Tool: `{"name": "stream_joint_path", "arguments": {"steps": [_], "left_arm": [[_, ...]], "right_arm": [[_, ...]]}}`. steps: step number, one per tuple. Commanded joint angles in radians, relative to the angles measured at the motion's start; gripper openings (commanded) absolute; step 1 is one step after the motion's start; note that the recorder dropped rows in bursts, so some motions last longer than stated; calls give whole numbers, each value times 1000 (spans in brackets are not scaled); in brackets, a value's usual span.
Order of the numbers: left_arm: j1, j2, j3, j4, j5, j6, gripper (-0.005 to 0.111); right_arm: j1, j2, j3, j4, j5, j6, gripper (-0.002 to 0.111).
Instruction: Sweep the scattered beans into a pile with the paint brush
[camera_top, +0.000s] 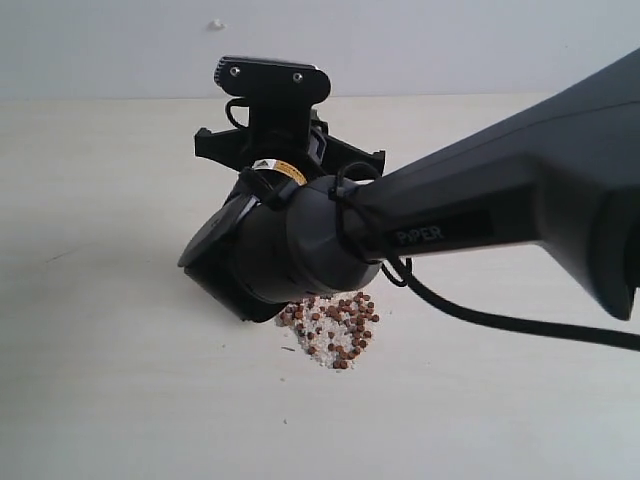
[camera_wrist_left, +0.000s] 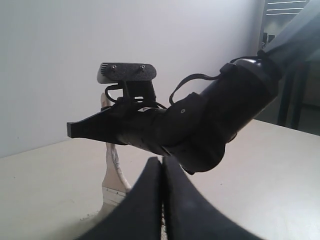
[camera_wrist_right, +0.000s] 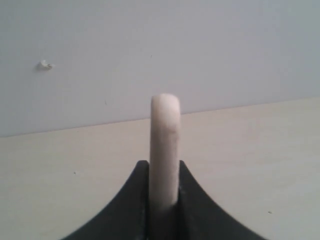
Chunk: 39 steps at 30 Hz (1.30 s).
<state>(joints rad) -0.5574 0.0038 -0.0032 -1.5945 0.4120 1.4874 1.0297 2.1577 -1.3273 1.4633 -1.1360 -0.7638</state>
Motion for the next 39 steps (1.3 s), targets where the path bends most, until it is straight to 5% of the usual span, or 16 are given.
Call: {"name": "stream_joint_path", "arguments": {"steps": [1, 7, 20, 39], "left_arm": [[-1, -4, 3, -1, 1, 0, 0], [-1, -4, 3, -1, 1, 0, 0], [-1, -4, 3, -1, 1, 0, 0], [-1, -4, 3, -1, 1, 0, 0]], "right_arm": [[30, -51, 3, -42, 6, 18, 0], [64, -74, 3, -175, 19, 128, 0], [-46, 63, 3, -275, 111, 412, 0], [-59, 65, 3, 23, 44, 171, 0]]}}
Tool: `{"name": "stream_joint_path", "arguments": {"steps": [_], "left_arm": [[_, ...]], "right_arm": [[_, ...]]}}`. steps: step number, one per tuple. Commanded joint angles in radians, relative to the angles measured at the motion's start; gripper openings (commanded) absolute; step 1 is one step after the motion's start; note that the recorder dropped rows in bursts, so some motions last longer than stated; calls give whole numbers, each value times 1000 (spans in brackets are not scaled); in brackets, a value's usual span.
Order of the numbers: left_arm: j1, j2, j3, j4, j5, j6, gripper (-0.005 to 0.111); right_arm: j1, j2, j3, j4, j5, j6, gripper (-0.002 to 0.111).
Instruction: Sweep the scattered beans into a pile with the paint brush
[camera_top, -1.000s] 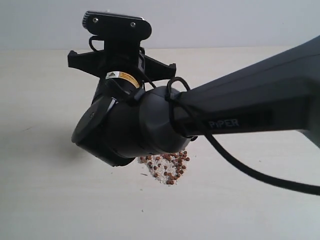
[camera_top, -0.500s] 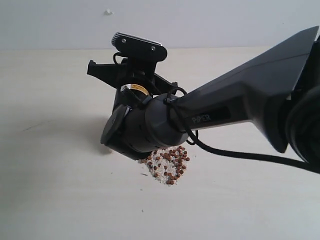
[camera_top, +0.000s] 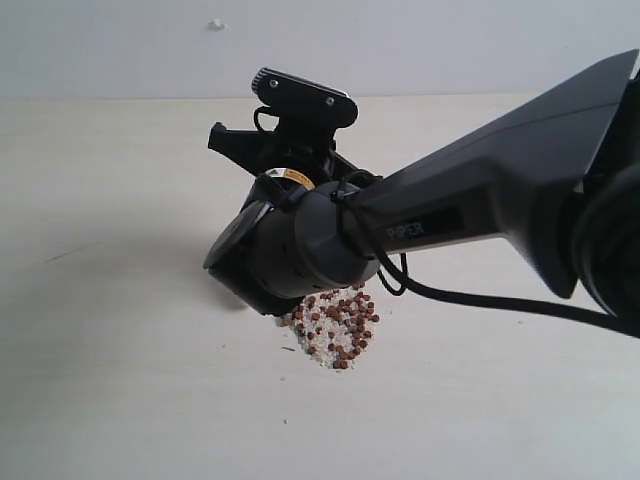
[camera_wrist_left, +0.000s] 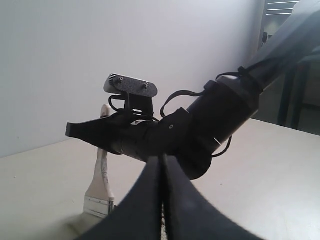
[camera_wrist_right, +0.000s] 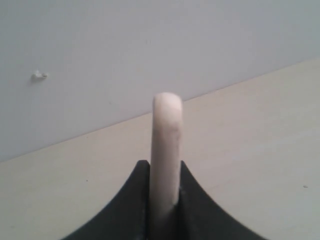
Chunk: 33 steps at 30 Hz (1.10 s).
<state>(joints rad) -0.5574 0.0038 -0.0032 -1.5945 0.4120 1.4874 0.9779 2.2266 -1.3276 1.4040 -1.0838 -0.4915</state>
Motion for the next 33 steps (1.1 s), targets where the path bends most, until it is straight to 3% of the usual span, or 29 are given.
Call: {"name": "stream_joint_path", "arguments": {"steps": [1, 10, 17, 21, 26, 28, 33], "left_arm": [[-1, -4, 3, -1, 1, 0, 0], [-1, -4, 3, -1, 1, 0, 0], [-1, -4, 3, -1, 1, 0, 0], [-1, -4, 3, -1, 1, 0, 0], [-1, -4, 3, -1, 1, 0, 0], [-1, -4, 3, -1, 1, 0, 0], [-1, -4, 3, -1, 1, 0, 0]], "right_arm": [[-5, -10, 4, 87, -21, -118, 0], [16, -63, 4, 89, -69, -193, 0], [45, -129, 5, 36, 8, -190, 0], [45, -202, 8, -85, 90, -375, 0], [20, -306, 23, -171, 279, -745, 0], [-18, -350, 38, -204, 442, -849, 0], [-149, -422, 70, -463, 885, -875, 0]]}}
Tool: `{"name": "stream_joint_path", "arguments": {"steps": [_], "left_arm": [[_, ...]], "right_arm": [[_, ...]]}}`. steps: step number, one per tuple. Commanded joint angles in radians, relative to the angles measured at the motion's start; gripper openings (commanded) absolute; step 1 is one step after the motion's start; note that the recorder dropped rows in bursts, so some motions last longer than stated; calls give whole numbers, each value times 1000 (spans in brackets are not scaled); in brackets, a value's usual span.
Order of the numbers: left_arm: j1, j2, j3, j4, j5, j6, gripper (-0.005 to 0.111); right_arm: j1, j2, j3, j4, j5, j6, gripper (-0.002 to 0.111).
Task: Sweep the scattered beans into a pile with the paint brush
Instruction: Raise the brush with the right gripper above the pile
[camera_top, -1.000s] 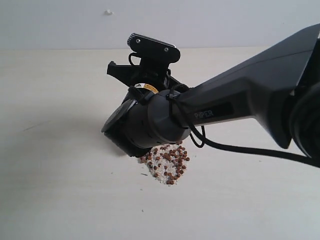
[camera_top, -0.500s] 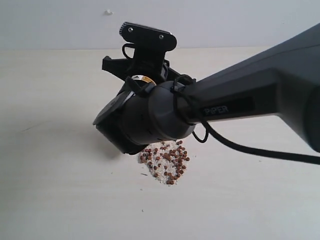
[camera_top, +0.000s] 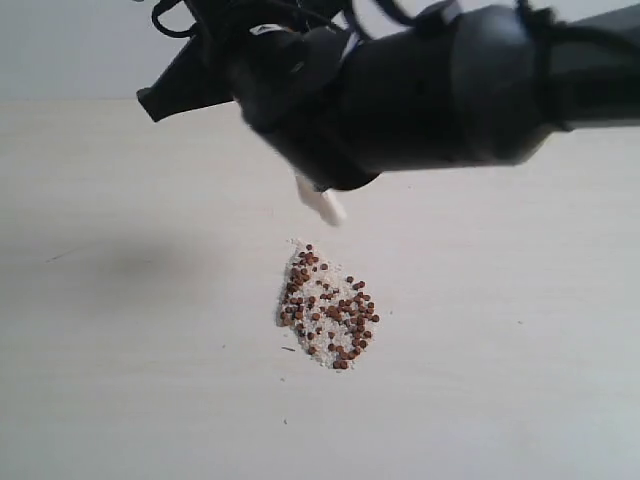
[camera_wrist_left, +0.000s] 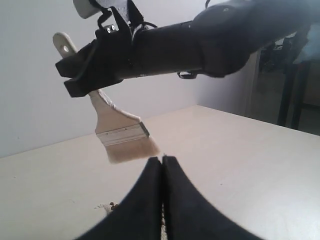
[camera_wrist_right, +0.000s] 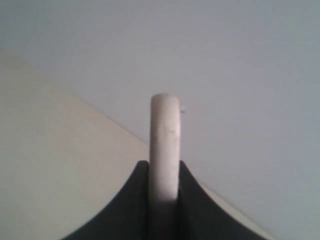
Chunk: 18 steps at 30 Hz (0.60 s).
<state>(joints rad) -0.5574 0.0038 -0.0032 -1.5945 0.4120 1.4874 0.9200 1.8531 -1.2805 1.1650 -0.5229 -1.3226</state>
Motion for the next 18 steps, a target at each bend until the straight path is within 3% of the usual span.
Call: {"name": "stream_joint_path", "arguments": {"steps": [1, 4, 9, 14, 18], "left_arm": [[-1, -4, 3, -1, 1, 0, 0], [-1, -4, 3, -1, 1, 0, 0], [-1, -4, 3, -1, 1, 0, 0], [-1, -4, 3, -1, 1, 0, 0], [-1, -4, 3, -1, 1, 0, 0]], "right_arm": [[-116, -56, 25, -308, 401, -37, 0], [-173, -60, 27, -443, 533, -24, 0], [-249, -34, 27, -443, 555, -66, 0], [-302, -18, 27, -443, 587, -256, 0], [-348, -18, -8, -443, 765, -425, 0]]}}
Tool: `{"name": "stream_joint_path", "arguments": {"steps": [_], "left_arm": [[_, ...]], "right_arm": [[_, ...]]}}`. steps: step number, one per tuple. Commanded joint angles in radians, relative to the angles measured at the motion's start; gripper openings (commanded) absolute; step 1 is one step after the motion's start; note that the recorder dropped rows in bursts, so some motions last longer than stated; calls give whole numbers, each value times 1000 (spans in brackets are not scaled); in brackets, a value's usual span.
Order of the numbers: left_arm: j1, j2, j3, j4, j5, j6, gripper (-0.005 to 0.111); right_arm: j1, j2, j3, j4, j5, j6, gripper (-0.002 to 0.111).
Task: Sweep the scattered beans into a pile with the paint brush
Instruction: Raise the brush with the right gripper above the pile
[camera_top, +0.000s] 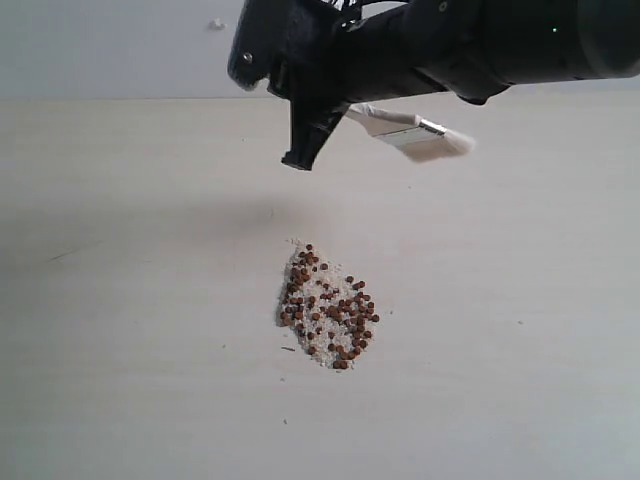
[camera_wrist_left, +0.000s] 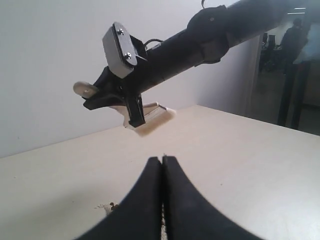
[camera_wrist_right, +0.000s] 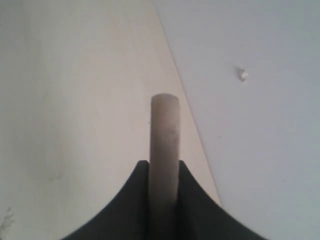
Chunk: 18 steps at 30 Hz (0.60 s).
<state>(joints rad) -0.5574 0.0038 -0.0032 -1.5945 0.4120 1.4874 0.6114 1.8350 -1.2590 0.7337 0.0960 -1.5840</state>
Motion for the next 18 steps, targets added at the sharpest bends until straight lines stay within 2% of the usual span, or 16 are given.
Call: {"name": "stream_joint_path", "arguments": {"steps": [1, 6, 8, 11, 13, 16, 18], "left_arm": [[-1, -4, 3, -1, 1, 0, 0], [-1, -4, 3, -1, 1, 0, 0], [-1, -4, 3, -1, 1, 0, 0], [-1, -4, 3, -1, 1, 0, 0], [-1, -4, 3, -1, 1, 0, 0], [-1, -4, 3, -1, 1, 0, 0], [-1, -4, 3, -1, 1, 0, 0]], "right_arm": [[-55, -3, -42, -11, 213, -202, 0], [-155, -9, -110, -3, 552, -276, 0], [-214, -7, -140, 71, 665, -320, 0], [-317, 7, -146, 400, 837, -509, 0], [-373, 37, -155, 617, 989, -532, 0], [-419, 107, -166, 805, 1125, -532, 0], [-428, 154, -170, 889, 1125, -532, 0]]}}
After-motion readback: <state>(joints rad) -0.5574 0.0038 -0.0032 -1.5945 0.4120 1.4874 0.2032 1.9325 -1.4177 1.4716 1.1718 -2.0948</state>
